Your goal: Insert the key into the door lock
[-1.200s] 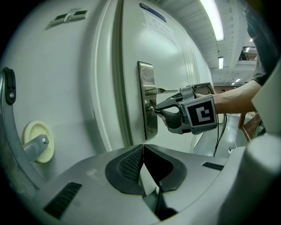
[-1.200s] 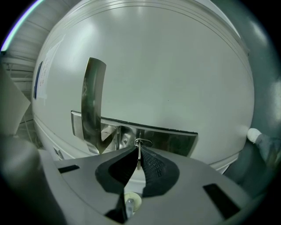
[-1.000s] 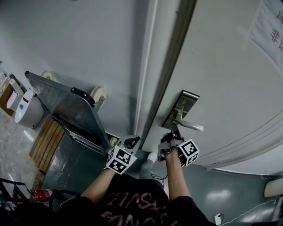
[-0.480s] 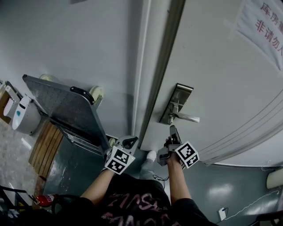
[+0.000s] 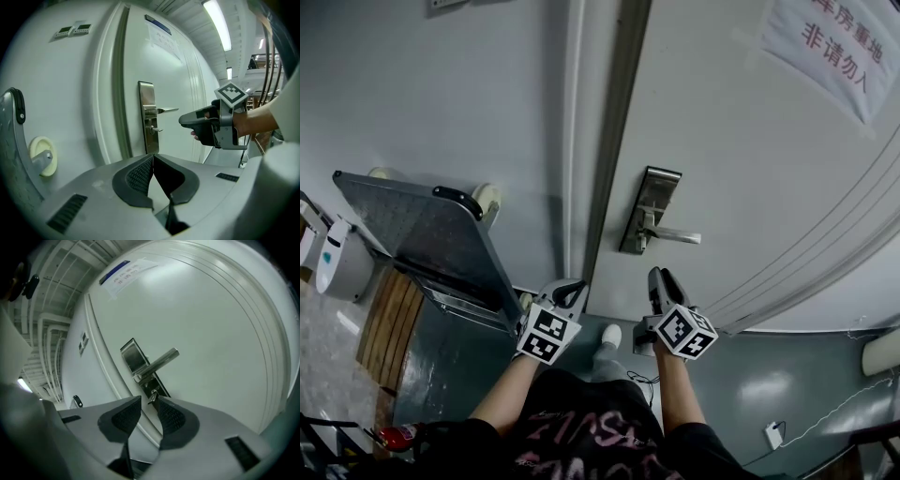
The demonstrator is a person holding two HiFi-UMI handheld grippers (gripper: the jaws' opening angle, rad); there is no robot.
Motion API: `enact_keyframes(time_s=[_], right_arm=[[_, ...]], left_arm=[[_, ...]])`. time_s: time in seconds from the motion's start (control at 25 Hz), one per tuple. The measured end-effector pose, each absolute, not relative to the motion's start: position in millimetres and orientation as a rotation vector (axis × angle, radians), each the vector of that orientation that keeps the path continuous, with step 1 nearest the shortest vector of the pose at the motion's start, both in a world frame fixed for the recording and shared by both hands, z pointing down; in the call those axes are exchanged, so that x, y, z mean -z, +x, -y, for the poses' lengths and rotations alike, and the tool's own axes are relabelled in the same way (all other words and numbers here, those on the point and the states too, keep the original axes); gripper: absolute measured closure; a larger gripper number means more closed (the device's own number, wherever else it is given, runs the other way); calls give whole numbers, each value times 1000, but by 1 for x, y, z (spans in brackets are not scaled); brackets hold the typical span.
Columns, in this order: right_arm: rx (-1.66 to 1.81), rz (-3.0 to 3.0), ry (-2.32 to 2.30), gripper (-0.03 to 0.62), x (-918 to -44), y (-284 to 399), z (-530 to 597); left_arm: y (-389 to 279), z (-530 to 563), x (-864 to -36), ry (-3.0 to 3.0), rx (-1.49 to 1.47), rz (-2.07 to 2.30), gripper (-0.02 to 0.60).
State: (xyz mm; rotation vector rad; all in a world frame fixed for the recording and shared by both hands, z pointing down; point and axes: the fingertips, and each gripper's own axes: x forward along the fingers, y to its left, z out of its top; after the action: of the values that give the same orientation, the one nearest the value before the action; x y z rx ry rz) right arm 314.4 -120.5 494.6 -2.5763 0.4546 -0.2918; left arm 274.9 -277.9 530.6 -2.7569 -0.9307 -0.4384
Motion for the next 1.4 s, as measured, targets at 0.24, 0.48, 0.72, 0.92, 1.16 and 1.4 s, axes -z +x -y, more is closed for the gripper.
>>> enact_keyframes(time_s=[0.24,0.48,0.72,0.92,1.16,1.4], right_arm=[[266,-481,-2752,470,-477,292,114],[251,-484,-2856,497,-468,281,103],[246,-490,-2904,513,-463,272,89],[235,-519,-2988,517,-457,262,79],[225,-509,-2982,523,-457,250,69],[223,-501,-2976,530,-459,243,64]], left_arm=[[273,271,-506,-2791,386,929,568],[273,264,-488,-2816,350,913,568],[274,256,-481,-2828,335,884,568],[271,245,-471,-2830,304,875,569],[263,242,-461,-2832,272,848,568],[258,248,-454,-2848,253,794,569]])
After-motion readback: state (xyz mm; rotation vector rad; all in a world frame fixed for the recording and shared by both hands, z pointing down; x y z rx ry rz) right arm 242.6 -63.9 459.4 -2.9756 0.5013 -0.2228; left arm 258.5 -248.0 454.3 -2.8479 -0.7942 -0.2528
